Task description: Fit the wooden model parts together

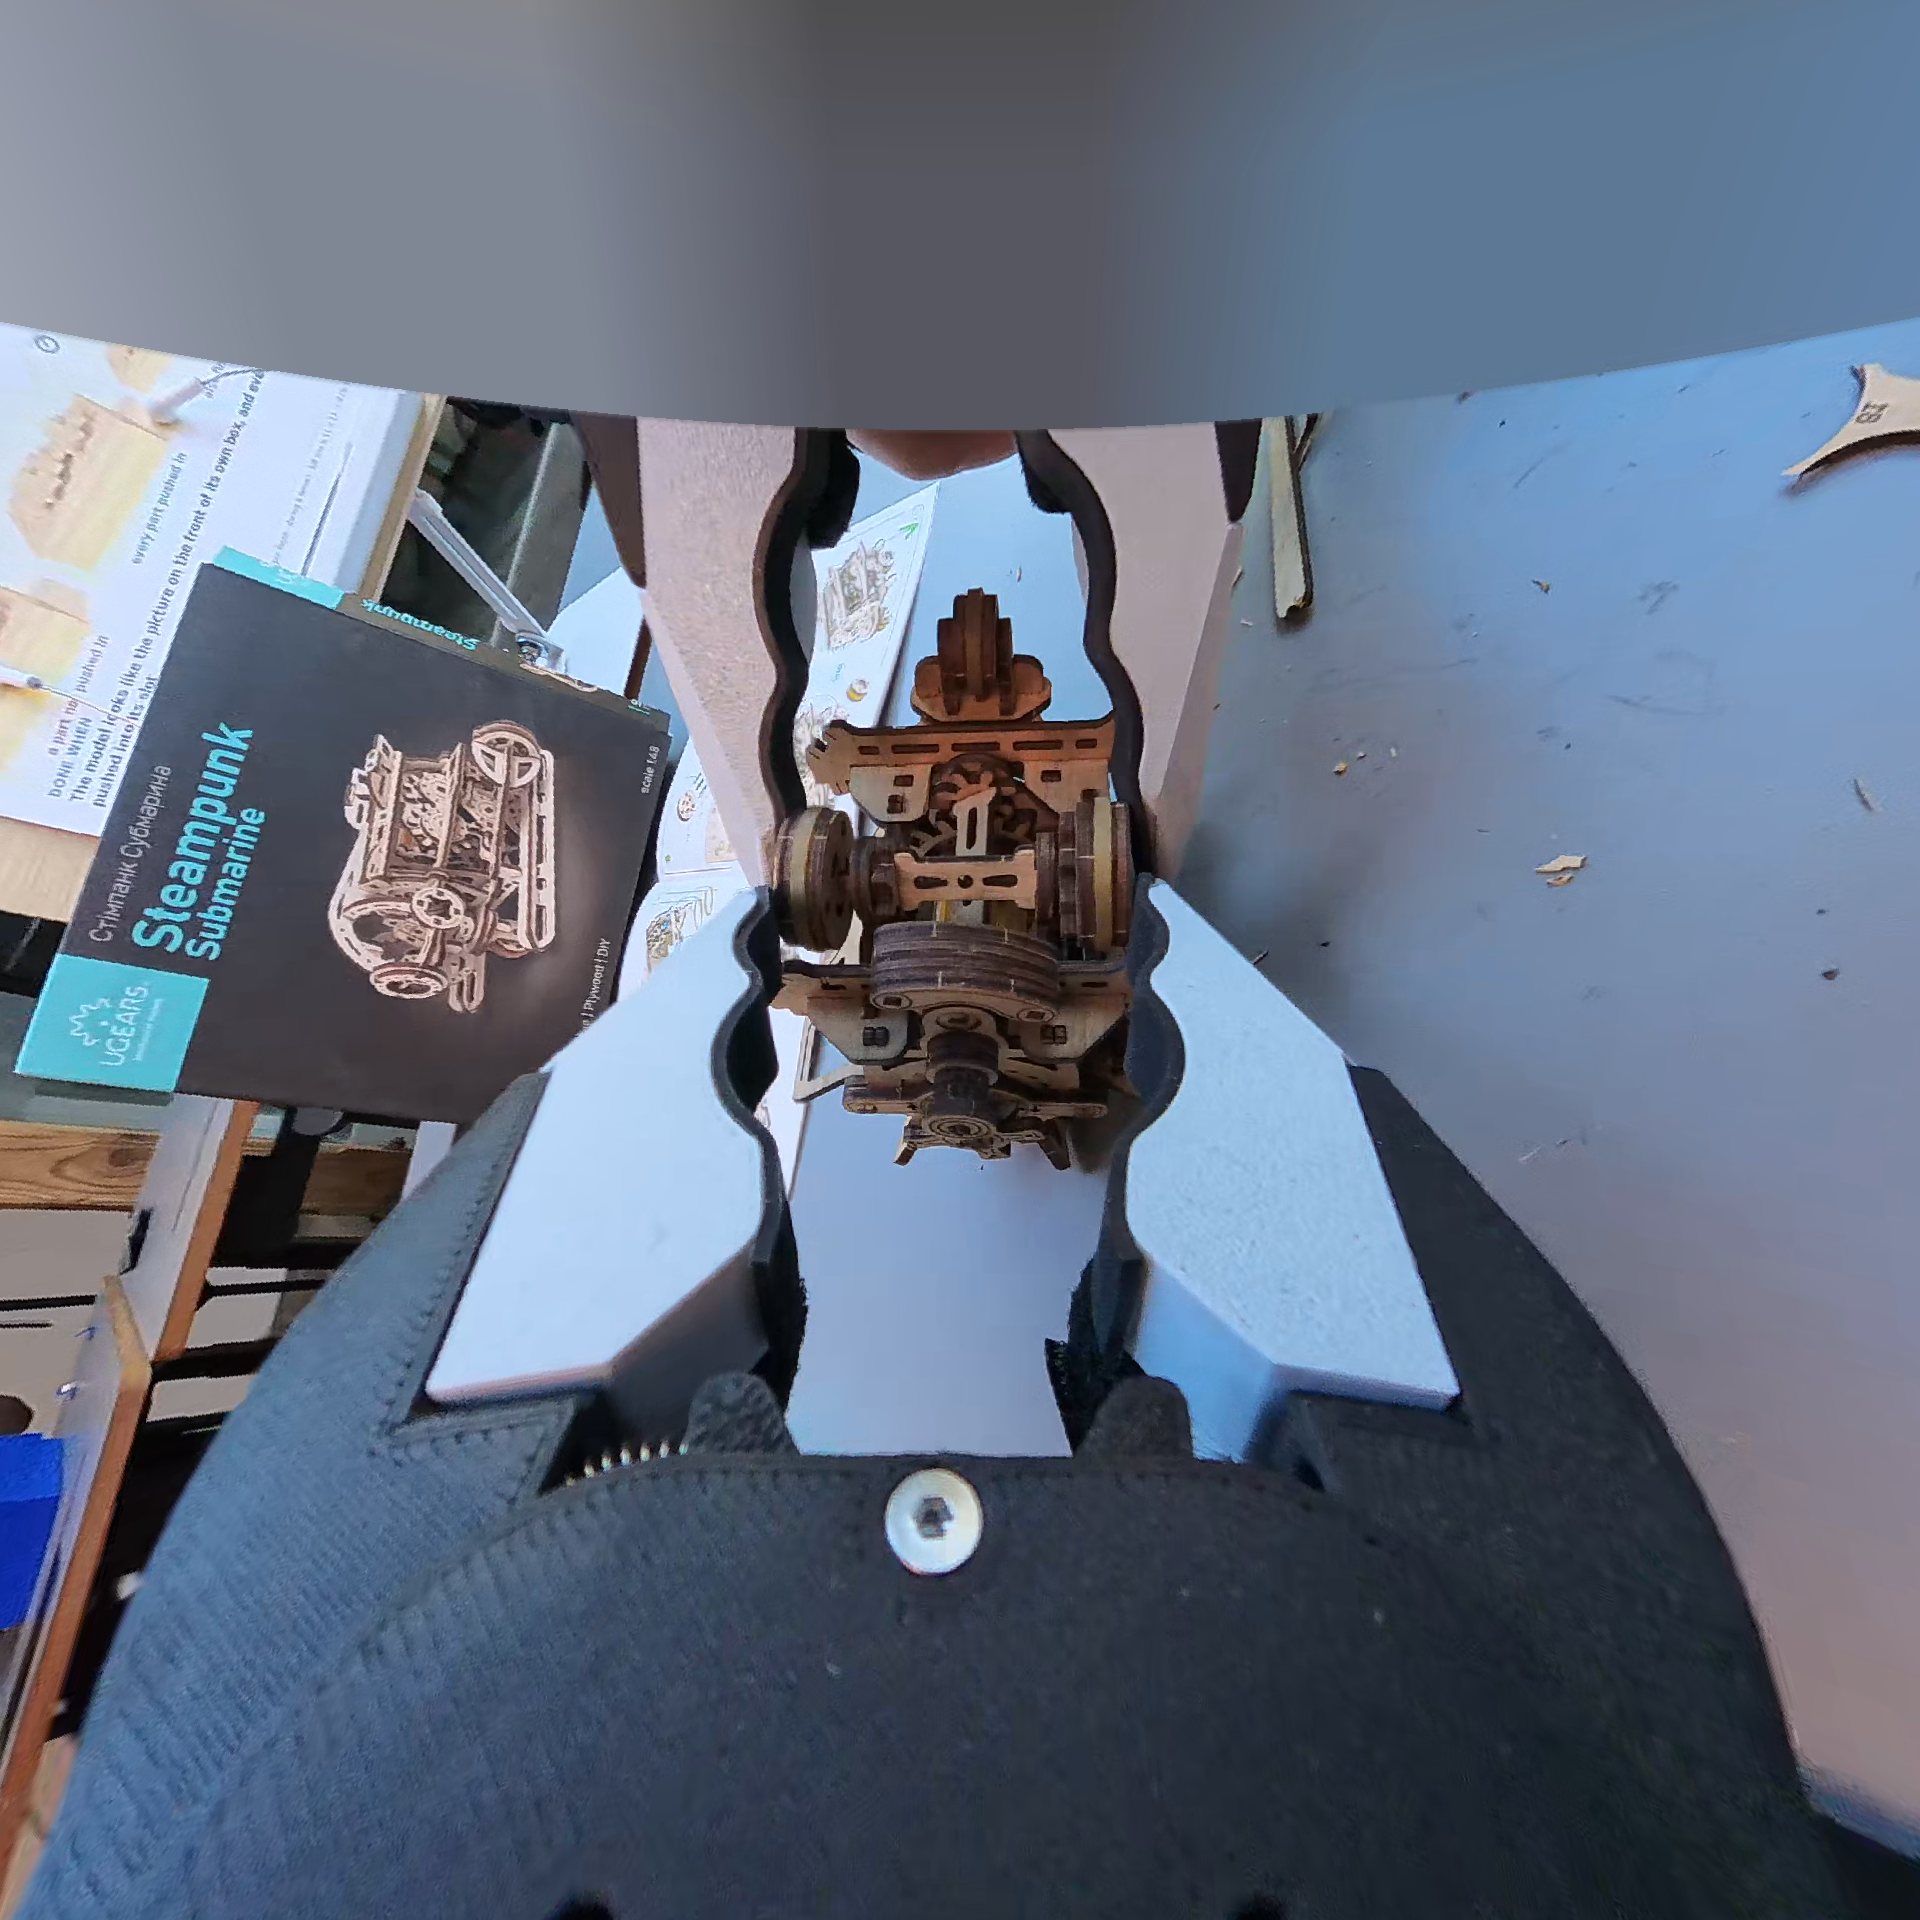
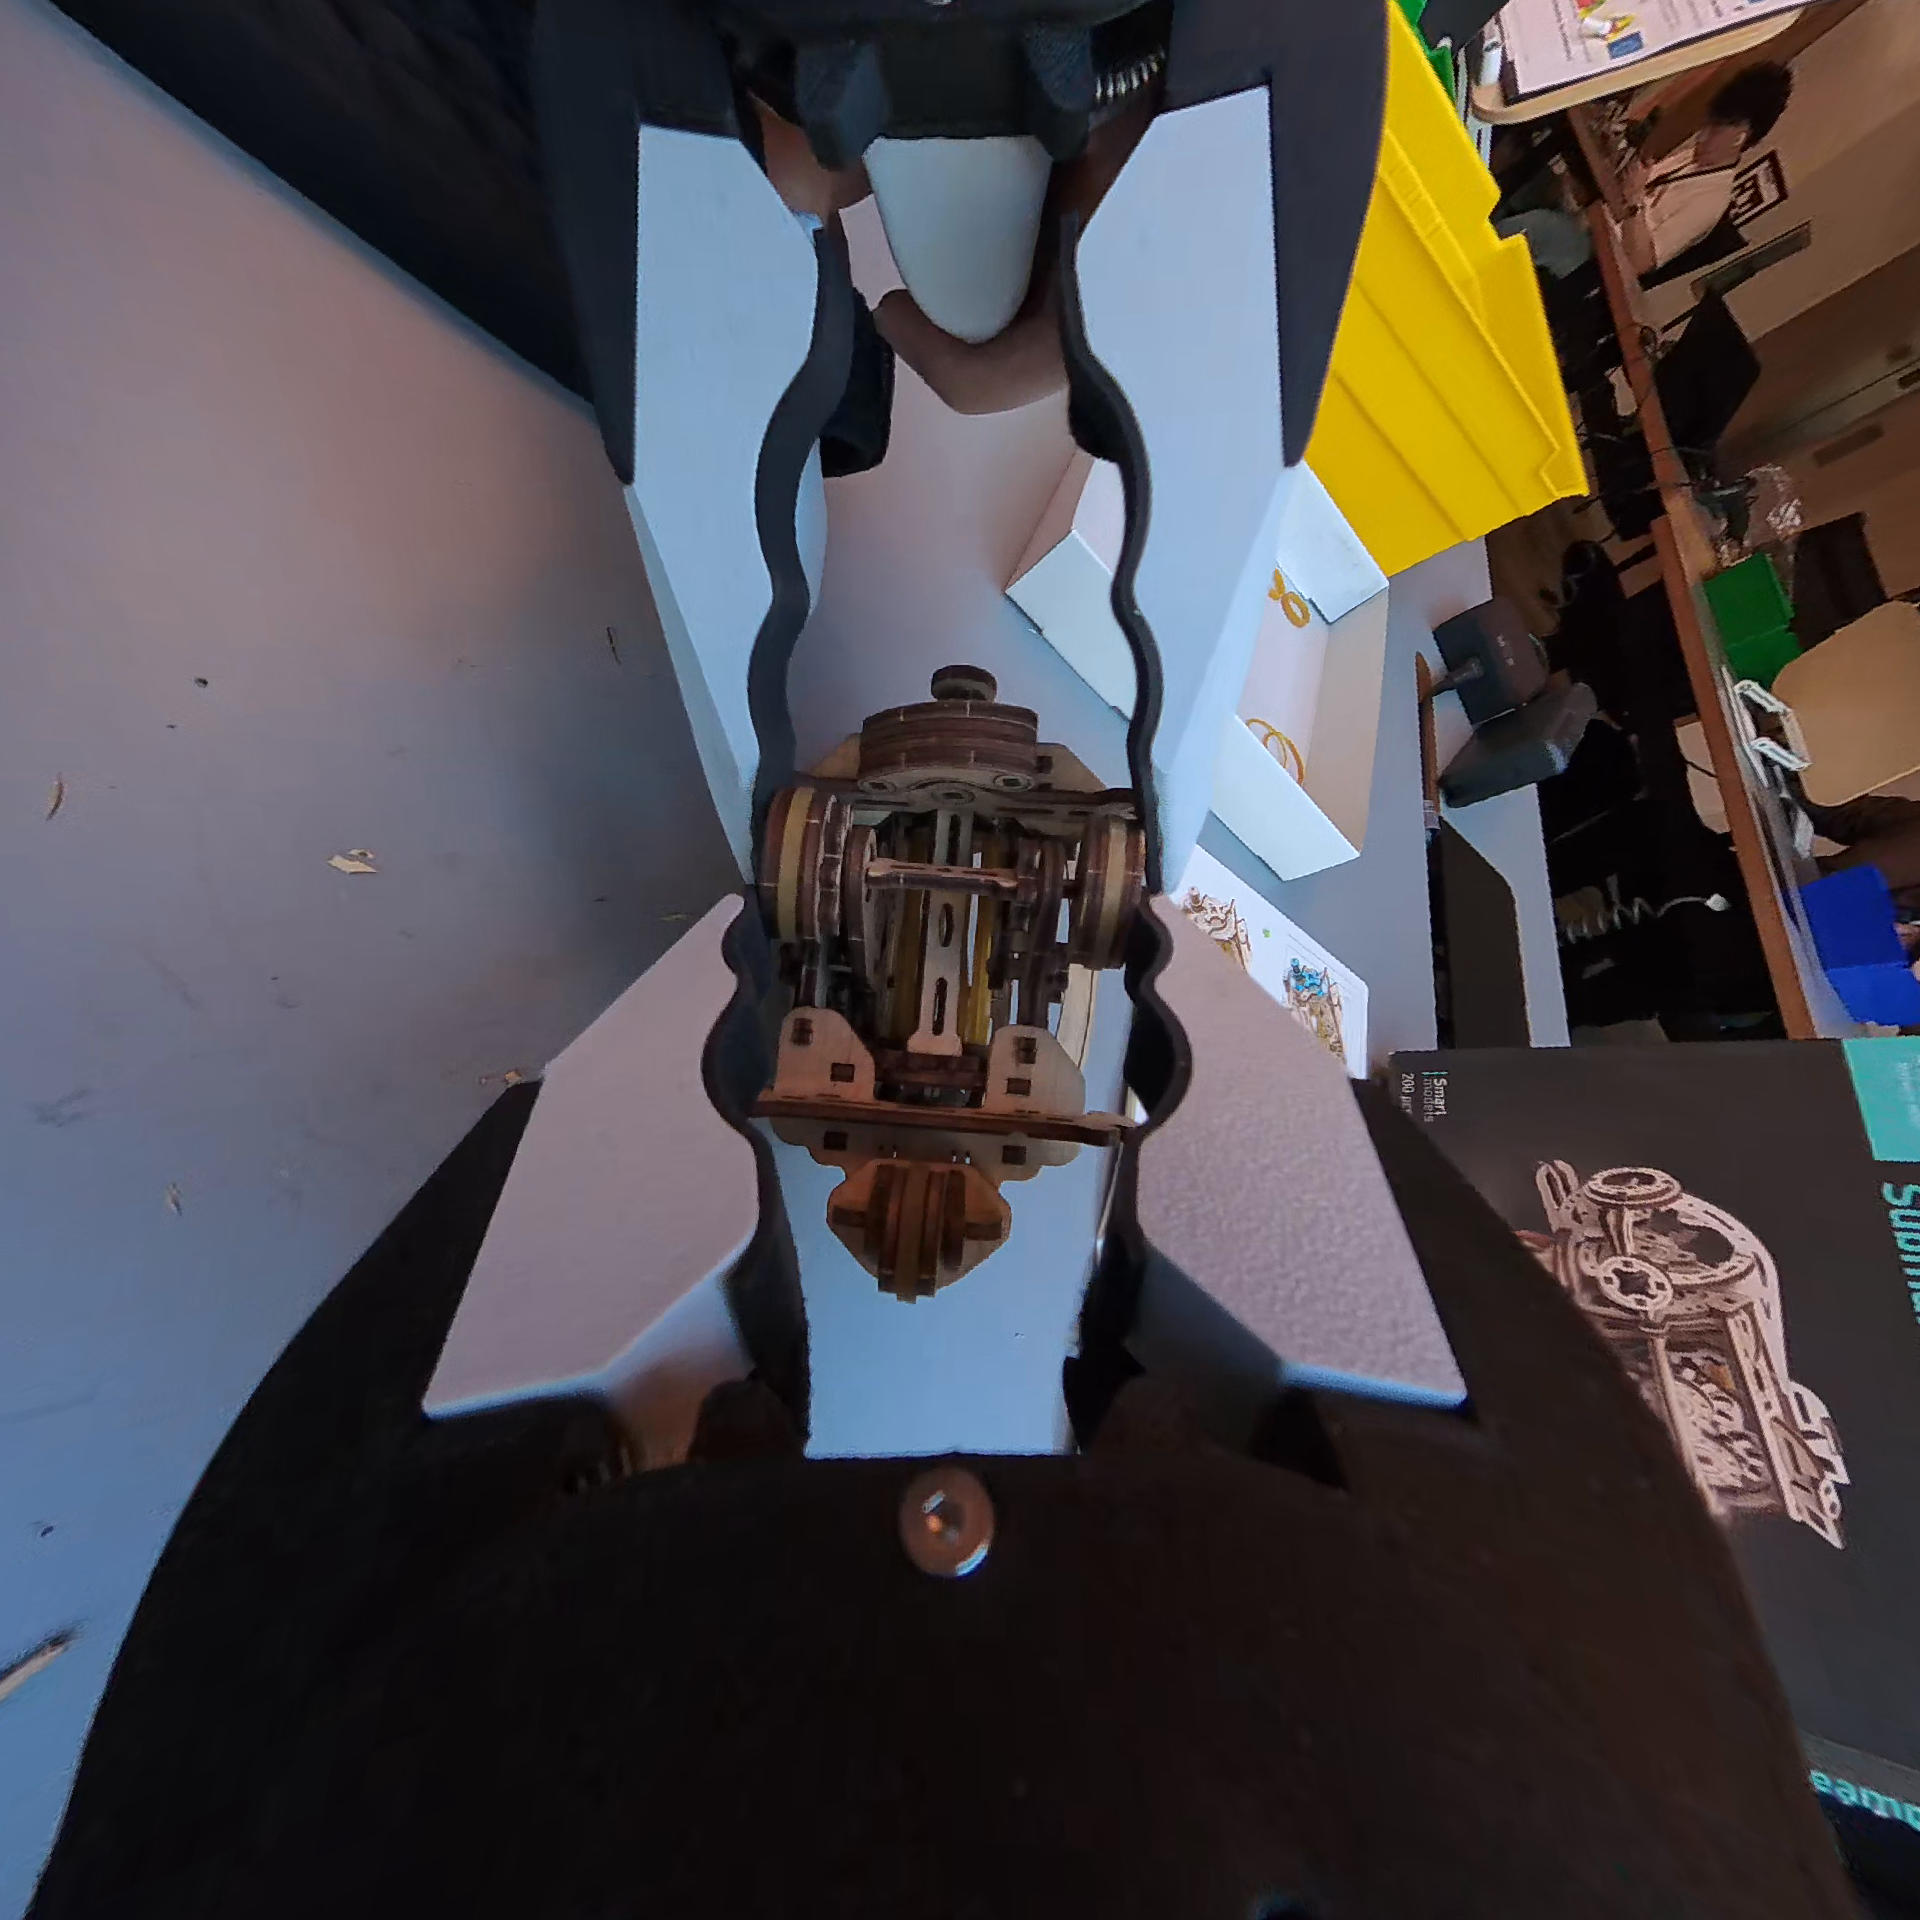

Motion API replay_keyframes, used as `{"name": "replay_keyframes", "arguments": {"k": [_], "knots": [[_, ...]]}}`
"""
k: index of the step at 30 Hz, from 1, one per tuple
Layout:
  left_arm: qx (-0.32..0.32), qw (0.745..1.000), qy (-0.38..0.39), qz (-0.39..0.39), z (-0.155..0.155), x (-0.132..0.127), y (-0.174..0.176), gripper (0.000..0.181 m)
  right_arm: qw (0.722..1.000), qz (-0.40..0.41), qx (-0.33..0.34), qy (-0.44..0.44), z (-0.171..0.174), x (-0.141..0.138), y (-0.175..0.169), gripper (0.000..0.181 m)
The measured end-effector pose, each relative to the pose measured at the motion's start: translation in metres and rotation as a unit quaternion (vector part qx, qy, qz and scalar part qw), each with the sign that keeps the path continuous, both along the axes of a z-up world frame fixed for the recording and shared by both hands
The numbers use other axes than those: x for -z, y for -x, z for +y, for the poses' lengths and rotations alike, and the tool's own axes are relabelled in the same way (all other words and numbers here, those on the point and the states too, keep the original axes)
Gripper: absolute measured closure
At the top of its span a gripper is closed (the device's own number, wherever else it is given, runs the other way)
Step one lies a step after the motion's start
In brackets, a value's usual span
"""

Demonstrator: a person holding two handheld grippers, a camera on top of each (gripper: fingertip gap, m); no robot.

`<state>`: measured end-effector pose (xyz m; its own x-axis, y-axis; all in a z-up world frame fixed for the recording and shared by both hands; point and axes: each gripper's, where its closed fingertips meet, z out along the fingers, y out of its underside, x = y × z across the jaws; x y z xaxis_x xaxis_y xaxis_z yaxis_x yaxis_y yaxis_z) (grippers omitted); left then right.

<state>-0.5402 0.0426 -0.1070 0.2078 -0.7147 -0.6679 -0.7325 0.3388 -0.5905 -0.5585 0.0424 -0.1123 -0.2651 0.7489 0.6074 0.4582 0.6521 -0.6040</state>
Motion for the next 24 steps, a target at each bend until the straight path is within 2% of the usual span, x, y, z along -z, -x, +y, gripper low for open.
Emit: {"name": "replay_keyframes", "arguments": {"k": [7,13,18,21,24], "knots": [[-0.006,1.000,-0.014,0.013,0.000,-0.001,0.001,0.115,1.000,0.003,0.003,-0.001,-0.001,-0.002,0.000,0.114],[-0.004,0.996,0.083,-0.032,-0.005,-0.003,0.000,0.116,0.991,0.001,-0.011,0.131,-0.008,-0.004,-0.001,0.114],[0.011,0.979,0.181,-0.089,-0.010,-0.006,-0.001,0.117,0.974,-0.011,-0.018,0.224,-0.013,-0.006,-0.001,0.114],[0.013,0.974,0.198,-0.107,-0.006,-0.006,0.001,0.117,0.970,0.002,-0.022,0.240,-0.009,-0.007,0.000,0.114],[0.002,0.979,0.177,-0.099,0.001,-0.006,0.004,0.117,0.973,0.006,-0.013,0.229,-0.001,-0.005,0.002,0.115]]}}
